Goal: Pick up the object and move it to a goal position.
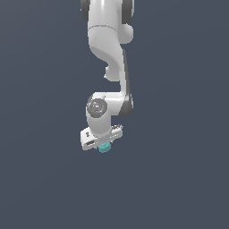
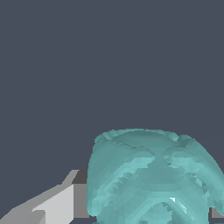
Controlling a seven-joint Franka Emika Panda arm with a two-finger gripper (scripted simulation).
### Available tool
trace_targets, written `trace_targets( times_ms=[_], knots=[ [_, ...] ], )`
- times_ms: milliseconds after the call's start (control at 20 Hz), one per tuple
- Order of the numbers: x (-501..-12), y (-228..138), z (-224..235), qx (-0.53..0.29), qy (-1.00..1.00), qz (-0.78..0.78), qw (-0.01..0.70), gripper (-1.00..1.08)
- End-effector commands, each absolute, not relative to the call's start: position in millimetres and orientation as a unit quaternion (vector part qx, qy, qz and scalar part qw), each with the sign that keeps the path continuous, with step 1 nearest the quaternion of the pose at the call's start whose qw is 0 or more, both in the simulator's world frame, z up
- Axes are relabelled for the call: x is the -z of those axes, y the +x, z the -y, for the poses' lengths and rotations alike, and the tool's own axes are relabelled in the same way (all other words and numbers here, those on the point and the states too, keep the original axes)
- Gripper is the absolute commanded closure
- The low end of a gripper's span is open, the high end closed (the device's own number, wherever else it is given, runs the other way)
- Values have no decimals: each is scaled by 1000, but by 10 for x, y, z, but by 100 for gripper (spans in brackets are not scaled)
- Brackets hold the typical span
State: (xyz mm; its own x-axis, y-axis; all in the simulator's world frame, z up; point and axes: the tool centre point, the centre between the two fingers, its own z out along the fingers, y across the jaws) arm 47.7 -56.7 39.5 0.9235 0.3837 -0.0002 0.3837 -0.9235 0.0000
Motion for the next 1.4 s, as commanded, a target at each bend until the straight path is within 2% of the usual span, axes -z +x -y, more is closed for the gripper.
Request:
trace_targets(
  times_ms=[0, 500, 1350],
  knots=[
    [-409, 480, 567, 0, 981, -196, 0, 108],
    [-915, 543, 648, 0, 981, -196, 0, 108],
    [-2692, 802, 925, 0, 981, -196, 0, 108]
  ],
)
